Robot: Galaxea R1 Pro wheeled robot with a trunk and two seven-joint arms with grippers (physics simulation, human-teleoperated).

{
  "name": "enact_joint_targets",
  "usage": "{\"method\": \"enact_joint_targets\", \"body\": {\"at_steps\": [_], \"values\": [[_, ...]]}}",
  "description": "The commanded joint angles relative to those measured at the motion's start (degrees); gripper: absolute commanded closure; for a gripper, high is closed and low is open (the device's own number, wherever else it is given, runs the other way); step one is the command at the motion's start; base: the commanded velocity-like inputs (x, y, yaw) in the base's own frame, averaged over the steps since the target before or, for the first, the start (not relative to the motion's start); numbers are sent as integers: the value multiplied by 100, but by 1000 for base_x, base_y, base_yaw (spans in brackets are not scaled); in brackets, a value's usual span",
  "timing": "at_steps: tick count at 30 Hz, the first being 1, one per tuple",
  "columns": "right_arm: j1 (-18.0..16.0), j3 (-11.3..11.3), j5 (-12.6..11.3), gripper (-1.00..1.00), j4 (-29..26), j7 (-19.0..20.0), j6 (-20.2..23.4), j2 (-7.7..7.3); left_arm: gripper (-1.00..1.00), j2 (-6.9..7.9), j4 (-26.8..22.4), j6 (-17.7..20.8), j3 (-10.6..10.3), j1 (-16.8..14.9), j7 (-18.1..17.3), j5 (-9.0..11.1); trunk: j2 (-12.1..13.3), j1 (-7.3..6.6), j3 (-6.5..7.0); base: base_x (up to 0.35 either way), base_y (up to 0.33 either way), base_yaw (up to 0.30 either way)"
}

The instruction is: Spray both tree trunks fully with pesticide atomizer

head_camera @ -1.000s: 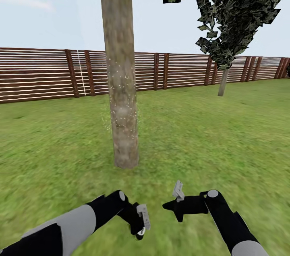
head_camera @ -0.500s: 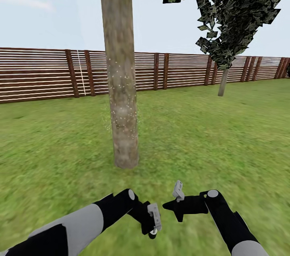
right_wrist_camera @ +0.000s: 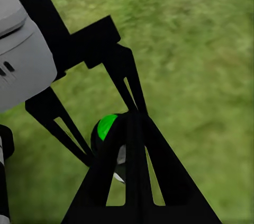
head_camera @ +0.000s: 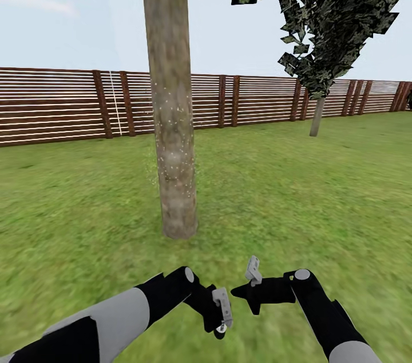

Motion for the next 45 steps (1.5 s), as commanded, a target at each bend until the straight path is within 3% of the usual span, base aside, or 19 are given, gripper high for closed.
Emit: {"method": "enact_joint_targets", "body": {"at_steps": [1, 17, 45], "values": [[0, 0, 0, 100, 0, 0, 0, 0, 100, 1, 0, 0, 2, -3, 0, 4, 0, 0, 0, 0, 0, 0], [0, 8, 0, 100, 0, 3, 0, 0, 100, -27, 0, 9, 2, -166, 0, 6, 0, 0, 0, 0, 0, 0], [0, 9, 0, 100, 0, -1, 0, -2, 100, -105, -78, 1, 2, -173, -8, 8, 0, 0, 0, 0, 0, 0]]}}
